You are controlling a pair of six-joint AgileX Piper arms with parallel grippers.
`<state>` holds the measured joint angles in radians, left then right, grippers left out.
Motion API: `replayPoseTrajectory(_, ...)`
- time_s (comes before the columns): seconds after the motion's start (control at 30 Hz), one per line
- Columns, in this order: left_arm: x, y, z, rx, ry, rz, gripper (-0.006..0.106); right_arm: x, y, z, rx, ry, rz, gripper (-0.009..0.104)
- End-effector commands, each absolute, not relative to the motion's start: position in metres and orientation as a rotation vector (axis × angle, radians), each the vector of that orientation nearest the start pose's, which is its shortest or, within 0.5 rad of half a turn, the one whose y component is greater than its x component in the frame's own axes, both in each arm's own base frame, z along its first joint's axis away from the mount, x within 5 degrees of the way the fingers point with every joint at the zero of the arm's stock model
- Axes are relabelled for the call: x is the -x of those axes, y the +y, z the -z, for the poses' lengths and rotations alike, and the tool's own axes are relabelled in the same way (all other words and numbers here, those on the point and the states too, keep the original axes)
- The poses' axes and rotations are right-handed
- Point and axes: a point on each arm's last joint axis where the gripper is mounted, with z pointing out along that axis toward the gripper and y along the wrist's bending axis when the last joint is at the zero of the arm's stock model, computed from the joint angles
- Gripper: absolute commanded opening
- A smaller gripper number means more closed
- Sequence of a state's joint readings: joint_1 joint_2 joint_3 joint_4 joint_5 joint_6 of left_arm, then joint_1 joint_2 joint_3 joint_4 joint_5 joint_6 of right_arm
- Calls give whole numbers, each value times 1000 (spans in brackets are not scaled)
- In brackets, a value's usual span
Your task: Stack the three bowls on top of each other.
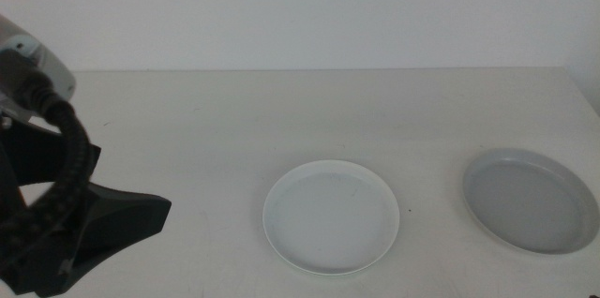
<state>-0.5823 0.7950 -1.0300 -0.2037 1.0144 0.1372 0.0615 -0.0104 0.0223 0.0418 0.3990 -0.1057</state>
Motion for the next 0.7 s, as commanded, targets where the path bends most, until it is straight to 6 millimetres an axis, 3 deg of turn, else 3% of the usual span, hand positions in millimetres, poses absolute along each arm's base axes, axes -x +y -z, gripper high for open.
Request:
replayPoseTrajectory(0.0,-100,-86,-408,-742,2071,528,105,-50,4,-198,129,1773,12,75)
replayPoseTrajectory(0.3,-100,-86,-408,-742,2071,528,105,-63,4,-278,155,1913,31,75)
replayPoseTrajectory(0.5,-100,-86,-408,-742,2071,528,105,-91,5,-310,168,2108,24,75)
replayPoseTrajectory(0.67,-100,-86,-408,-742,2071,528,105,-114,7,-327,3,2269,-69,75)
